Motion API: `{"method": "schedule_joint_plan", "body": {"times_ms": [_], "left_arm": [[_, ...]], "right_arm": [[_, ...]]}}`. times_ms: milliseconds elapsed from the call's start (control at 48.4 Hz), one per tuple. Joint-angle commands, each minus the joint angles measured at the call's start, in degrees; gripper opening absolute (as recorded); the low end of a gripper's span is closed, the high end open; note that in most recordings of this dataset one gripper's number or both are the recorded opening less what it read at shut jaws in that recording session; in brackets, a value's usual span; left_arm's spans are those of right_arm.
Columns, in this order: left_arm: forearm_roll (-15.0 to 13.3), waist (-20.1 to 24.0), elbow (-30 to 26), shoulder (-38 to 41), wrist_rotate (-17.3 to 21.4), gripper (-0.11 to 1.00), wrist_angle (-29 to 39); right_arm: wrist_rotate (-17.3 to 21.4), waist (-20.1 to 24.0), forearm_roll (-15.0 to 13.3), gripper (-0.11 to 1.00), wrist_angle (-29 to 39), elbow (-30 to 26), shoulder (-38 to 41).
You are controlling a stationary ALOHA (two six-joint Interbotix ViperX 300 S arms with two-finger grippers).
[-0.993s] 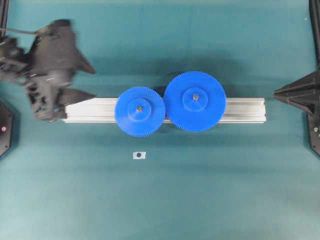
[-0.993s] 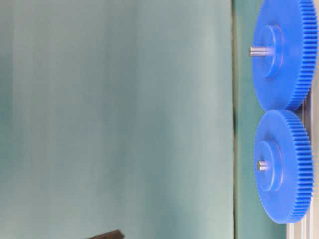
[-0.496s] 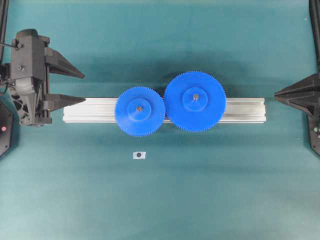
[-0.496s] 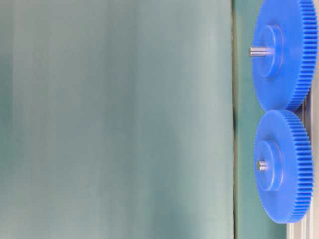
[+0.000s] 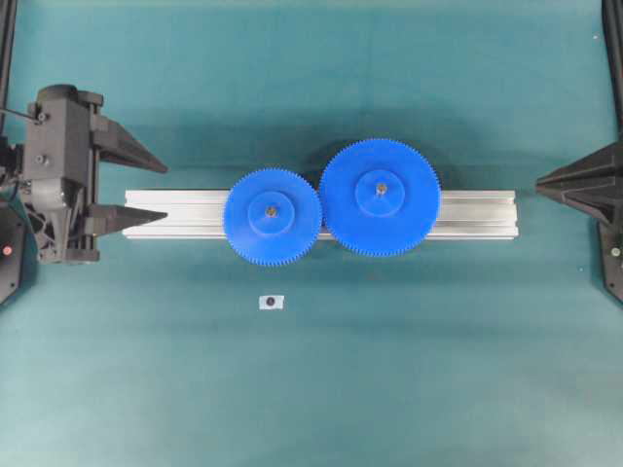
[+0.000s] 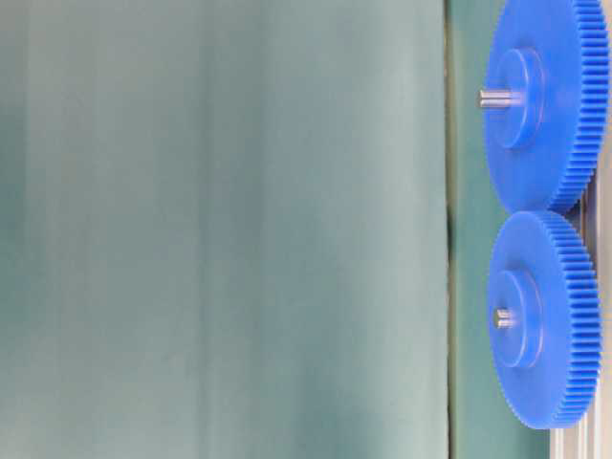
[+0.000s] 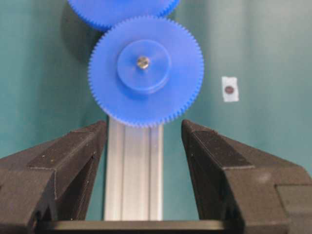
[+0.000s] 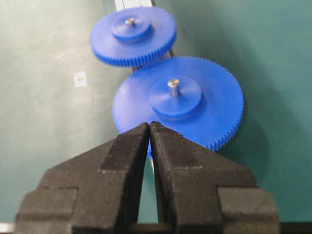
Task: Insert the small gear onto the shaft.
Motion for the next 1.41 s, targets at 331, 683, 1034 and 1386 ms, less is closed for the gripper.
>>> {"method": "schedule_joint_plan", "body": {"times_ms": [331, 683, 1034, 1386], "left_arm": [[0.0, -1.4, -1.4, -0.4, -5.1, 0.62, -3.0], [0.1, -1.4, -2.5, -0.3, -5.4, 0.62, -3.0], [0.1, -1.5, -3.0, -0.1, -5.6, 0.62, -3.0], [0.1, -1.4, -3.0, -0.1, -5.5, 0.62, -3.0]], "right_arm": [[0.4, -0.2, -0.1, 0.18, -1.8, -0.8, 0.4], [0.4, -0.2, -0.1, 0.18, -2.0, -0.7, 0.4], [0.4, -0.2, 0.0, 0.18, -2.3, -0.6, 0.4], [0.4, -0.1, -0.1, 0.18, -2.2, -0.6, 0.4]]}}
